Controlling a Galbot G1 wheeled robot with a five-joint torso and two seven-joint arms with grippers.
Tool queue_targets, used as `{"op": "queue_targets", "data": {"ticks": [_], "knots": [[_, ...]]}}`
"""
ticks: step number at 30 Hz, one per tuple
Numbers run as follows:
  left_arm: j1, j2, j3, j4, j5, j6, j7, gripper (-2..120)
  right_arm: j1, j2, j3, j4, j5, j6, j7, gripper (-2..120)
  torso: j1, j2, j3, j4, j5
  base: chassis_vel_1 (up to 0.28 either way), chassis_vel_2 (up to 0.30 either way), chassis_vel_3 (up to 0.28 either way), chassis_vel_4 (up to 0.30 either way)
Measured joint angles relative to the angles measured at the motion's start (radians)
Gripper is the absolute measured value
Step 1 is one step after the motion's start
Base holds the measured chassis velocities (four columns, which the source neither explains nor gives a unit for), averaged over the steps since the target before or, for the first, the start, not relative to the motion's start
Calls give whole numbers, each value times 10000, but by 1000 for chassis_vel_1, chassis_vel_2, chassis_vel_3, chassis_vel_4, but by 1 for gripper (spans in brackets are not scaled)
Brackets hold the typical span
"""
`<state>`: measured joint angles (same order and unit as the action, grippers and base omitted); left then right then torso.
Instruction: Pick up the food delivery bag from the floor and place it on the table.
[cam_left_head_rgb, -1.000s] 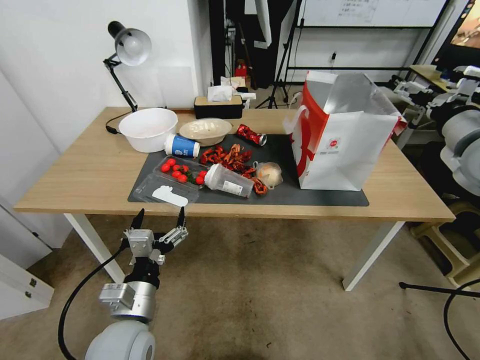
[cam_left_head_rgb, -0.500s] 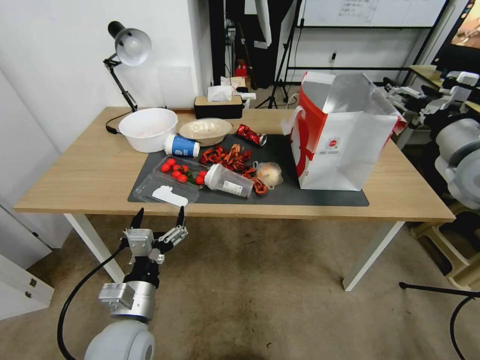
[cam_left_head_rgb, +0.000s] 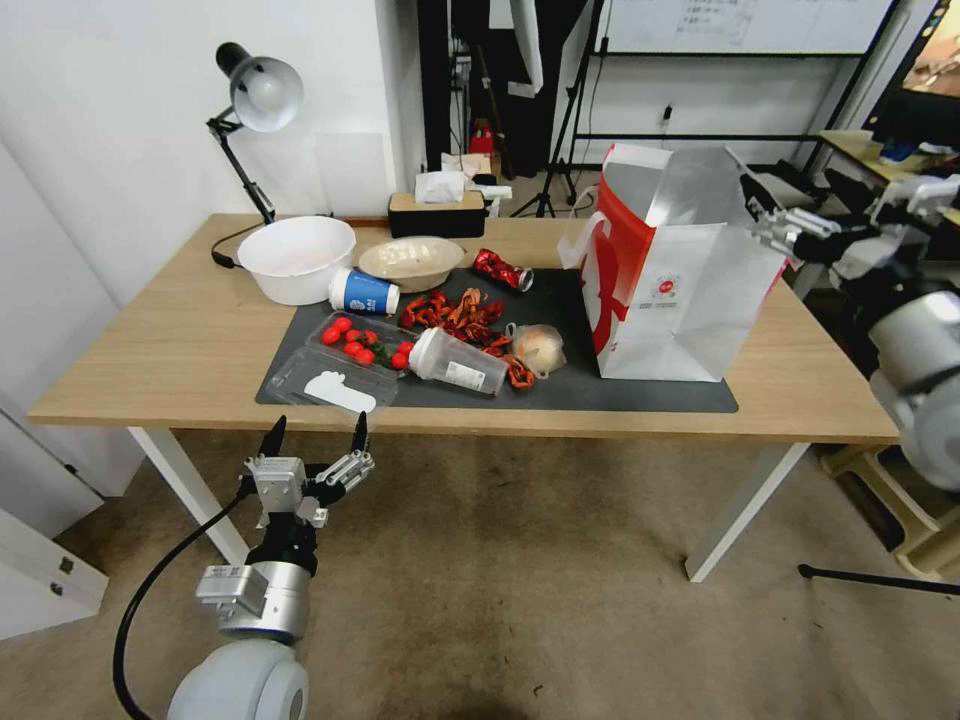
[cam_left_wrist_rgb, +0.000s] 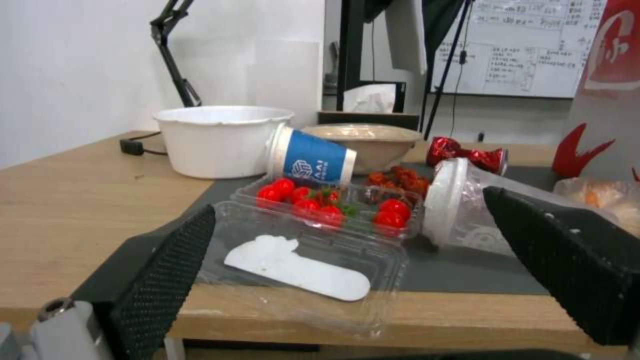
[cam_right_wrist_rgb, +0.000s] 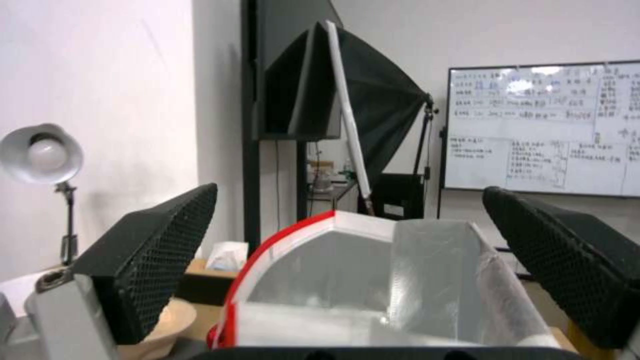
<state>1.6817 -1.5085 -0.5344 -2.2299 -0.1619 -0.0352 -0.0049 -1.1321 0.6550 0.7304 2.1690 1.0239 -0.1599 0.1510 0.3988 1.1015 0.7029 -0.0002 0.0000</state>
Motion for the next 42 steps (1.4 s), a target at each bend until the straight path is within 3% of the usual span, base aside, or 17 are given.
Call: {"op": "queue_targets", "data": {"ticks": [5, 14, 26, 30, 42], "knots": [[2, 7, 9, 18, -1, 0, -1, 100, -1571, 340, 975, 930, -889, 464, -401, 100, 0, 0, 0, 0, 0, 0, 0, 0, 0], [10, 6, 8, 26, -4, -9, -1, 100, -2541, 724, 1283, 1863, -2031, 804, -550, 100, 0, 0, -1, 0, -2, 0, 0, 0, 0], [276, -146, -194, -176, 23, -209, -51, 100, -3270, 1492, 454, 2177, -4044, 1484, -548, 100, -1, 0, 0, 2, -1, 0, 0, 0, 0], [292, -175, -185, -139, 65, -261, -57, 100, -4616, 2596, -237, 1867, -5620, 2706, -49, 100, -1, 0, 0, 0, 0, 0, 0, 0, 0], [273, -55, -146, 56, 79, -349, -14, 100, -5999, 3864, -830, 582, -7418, 3858, 630, 100, -1, 0, 0, 1, -1, 0, 0, 0, 0]]}}
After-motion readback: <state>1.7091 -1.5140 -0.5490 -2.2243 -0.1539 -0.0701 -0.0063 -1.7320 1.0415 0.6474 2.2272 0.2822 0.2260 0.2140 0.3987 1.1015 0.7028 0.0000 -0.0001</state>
